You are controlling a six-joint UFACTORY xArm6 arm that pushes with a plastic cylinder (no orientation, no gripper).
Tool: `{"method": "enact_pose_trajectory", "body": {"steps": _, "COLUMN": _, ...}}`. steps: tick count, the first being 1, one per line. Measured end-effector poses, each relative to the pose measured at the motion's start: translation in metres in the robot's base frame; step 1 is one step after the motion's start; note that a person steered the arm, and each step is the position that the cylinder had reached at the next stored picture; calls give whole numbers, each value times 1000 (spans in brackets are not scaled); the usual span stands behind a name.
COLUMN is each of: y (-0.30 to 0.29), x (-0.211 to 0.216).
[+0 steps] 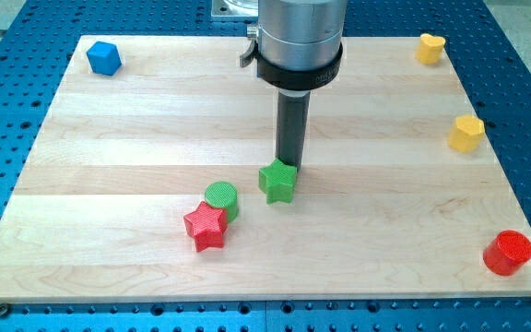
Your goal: Place the green blocks diagonal to the red star
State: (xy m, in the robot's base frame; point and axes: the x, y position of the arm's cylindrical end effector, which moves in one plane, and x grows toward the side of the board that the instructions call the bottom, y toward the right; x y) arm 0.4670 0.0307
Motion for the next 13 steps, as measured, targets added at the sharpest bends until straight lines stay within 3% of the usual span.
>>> {"method": "enact_pose_trajectory", "body": {"steps": 1, "y": -22, "x": 39}}
{"method": "enact_pose_trajectory", "body": {"steps": 3, "y": -29, "x": -9}}
{"method": "enact_pose_trajectory", "body": {"steps": 4, "y": -33, "x": 21}}
{"method": "enact_pose_trajectory", "body": {"steps": 5, "y": -32, "x": 103}}
{"method": "enact_pose_trajectory", "body": {"steps": 6, "y": -28, "x": 113}}
{"method": "enact_pose_trajectory", "body": {"steps": 8, "y": -11, "x": 96}}
{"method": "enact_pose_trajectory", "body": {"steps": 9, "y": -43, "x": 73}}
{"method": "enact_pose_trajectory", "body": {"steps": 11, "y": -161, "x": 58}}
{"method": "enact_pose_trajectory", "body": {"steps": 13, "y": -160, "x": 57}}
